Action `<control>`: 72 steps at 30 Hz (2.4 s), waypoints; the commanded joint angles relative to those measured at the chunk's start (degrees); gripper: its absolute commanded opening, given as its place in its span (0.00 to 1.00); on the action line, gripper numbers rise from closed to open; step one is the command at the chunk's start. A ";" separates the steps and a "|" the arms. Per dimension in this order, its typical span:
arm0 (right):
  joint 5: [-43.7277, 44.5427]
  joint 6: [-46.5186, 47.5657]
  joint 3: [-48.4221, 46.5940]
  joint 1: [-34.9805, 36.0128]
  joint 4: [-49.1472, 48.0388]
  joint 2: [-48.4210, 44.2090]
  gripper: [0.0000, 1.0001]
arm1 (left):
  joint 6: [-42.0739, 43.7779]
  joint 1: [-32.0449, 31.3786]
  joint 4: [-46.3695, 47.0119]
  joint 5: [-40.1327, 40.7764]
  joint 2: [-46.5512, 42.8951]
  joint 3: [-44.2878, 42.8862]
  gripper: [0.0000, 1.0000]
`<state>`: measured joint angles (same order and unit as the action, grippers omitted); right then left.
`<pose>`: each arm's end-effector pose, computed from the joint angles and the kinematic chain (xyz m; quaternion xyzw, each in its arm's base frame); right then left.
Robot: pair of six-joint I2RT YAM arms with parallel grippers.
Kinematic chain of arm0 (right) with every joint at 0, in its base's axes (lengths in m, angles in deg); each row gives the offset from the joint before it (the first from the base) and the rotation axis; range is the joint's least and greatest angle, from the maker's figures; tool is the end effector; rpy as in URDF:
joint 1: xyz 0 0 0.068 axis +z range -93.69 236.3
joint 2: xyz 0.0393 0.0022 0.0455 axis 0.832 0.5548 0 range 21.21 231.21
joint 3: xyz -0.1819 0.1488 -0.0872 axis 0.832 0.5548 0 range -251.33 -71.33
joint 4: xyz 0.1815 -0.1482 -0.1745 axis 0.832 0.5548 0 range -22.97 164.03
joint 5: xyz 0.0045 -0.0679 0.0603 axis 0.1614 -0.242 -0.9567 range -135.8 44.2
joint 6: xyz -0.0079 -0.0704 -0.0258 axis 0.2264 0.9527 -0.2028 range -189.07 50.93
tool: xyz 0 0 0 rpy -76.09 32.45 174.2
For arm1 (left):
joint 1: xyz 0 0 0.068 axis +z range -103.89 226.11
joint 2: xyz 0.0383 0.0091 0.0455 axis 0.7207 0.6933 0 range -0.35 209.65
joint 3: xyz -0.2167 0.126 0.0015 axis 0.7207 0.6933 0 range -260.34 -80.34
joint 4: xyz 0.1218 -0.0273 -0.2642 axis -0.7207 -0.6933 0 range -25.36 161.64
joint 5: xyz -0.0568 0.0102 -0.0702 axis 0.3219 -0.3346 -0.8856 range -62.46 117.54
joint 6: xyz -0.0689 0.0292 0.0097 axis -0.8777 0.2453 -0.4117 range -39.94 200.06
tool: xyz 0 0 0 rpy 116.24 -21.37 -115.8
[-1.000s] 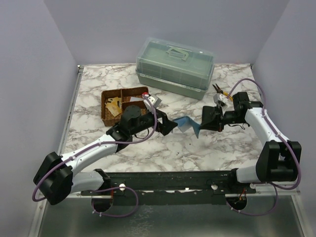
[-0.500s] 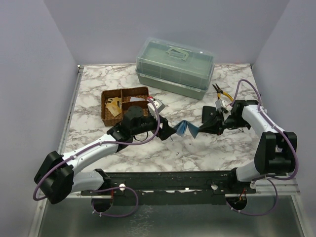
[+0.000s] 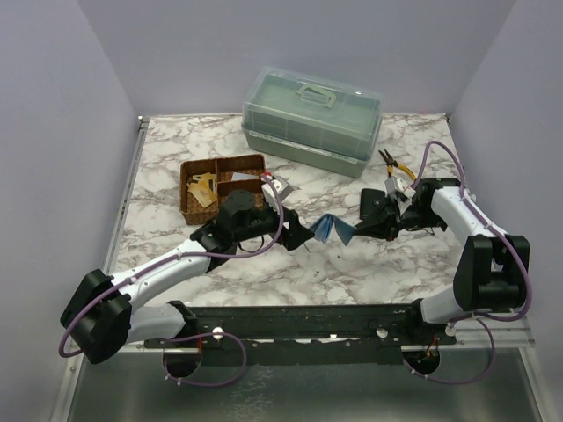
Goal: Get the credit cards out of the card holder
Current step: Open the card holder at the center of the board.
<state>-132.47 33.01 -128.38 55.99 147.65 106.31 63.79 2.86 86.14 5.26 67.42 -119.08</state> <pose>0.2481 0.0622 0.2025 -0.4866 0.5392 0.5163 0.4538 0.2233 -0.2431 0.2210 0.2960 0.7269 -0.4307 0.4454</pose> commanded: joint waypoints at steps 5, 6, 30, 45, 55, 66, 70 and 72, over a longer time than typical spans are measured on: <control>-3.53 0.78 -1.20 0.32 0.94 -0.85 0.00 | -0.62 -0.18 1.58 0.67 2.10 -0.80 0.77; -3.63 0.62 -1.26 0.32 0.94 -0.75 0.00 | -0.90 -0.26 1.63 0.44 2.56 -0.95 0.76; -3.42 -1.99 -1.71 1.54 0.94 0.25 0.00 | 0.89 -4.88 2.81 4.80 8.11 -4.53 0.46; -2.65 -3.19 -2.16 2.57 0.94 -0.98 0.00 | 3.96 -4.84 3.67 4.45 6.67 -3.96 0.74; -3.57 -4.48 -2.34 3.39 0.94 -2.02 0.00 | 3.34 -4.73 1.94 6.64 9.88 -6.74 0.54; -4.80 -7.39 -3.52 4.54 0.86 -2.14 0.00 | 4.23 -4.25 9.73 -0.16 5.38 -2.95 0.50; -5.29 -8.82 -4.04 4.54 0.86 -2.85 0.00 | 4.06 -3.98 11.95 -2.22 2.22 0.03 0.66; -5.63 -9.23 -4.26 4.53 0.86 -3.15 0.00 | 3.78 -3.93 12.29 -3.02 1.41 0.98 0.69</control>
<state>-132.62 25.38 -131.07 60.10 147.70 105.06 67.48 -1.35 93.90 6.31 71.70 -120.48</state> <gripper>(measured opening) 0.009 0.656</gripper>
